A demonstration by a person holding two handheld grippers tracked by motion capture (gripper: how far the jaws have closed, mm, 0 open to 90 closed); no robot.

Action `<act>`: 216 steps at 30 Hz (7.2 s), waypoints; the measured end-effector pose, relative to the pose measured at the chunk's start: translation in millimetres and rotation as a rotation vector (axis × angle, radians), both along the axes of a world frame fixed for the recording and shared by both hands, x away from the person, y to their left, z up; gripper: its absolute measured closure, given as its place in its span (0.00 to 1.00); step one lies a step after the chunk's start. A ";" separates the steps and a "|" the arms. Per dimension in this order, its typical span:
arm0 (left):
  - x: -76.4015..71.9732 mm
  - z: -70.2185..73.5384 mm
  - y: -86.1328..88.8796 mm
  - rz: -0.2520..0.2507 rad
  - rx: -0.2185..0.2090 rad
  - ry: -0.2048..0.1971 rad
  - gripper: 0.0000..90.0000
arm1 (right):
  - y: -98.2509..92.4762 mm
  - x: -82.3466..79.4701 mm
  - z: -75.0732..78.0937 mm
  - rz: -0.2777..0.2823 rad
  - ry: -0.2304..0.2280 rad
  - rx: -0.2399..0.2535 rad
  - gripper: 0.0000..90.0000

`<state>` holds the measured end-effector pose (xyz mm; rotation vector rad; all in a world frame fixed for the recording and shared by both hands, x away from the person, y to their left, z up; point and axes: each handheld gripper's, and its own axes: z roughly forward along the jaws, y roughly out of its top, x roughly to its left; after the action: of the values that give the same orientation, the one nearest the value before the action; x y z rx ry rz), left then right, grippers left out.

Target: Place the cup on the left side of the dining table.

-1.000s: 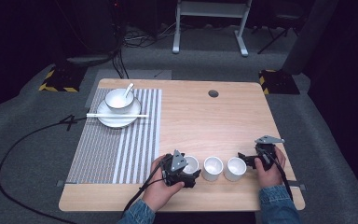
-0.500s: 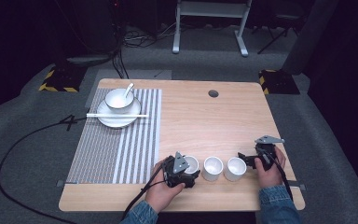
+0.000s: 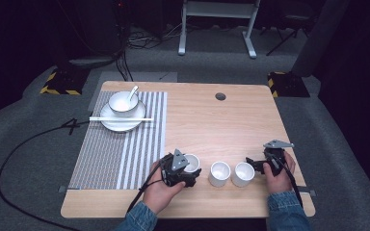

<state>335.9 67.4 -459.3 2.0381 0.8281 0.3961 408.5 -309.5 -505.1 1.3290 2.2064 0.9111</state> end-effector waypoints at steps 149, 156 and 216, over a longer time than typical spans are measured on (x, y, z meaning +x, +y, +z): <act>-13.7 3.7 186.3 0.416 0.114 0.049 0.25 | 1.1 0.4 -0.1 -0.007 -0.001 -0.001 0.00; -22.5 2.2 194.7 0.432 0.103 0.086 0.22 | 1.1 0.3 -0.1 -0.007 -0.001 -0.001 0.00; -83.4 -64.5 223.9 0.438 0.015 0.015 0.15 | 1.2 0.1 -0.1 -0.007 -0.001 -0.001 0.00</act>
<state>252.5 291.3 -523.9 1.8661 1.2883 0.6298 408.7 -308.3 -505.1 1.3347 2.1992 0.9077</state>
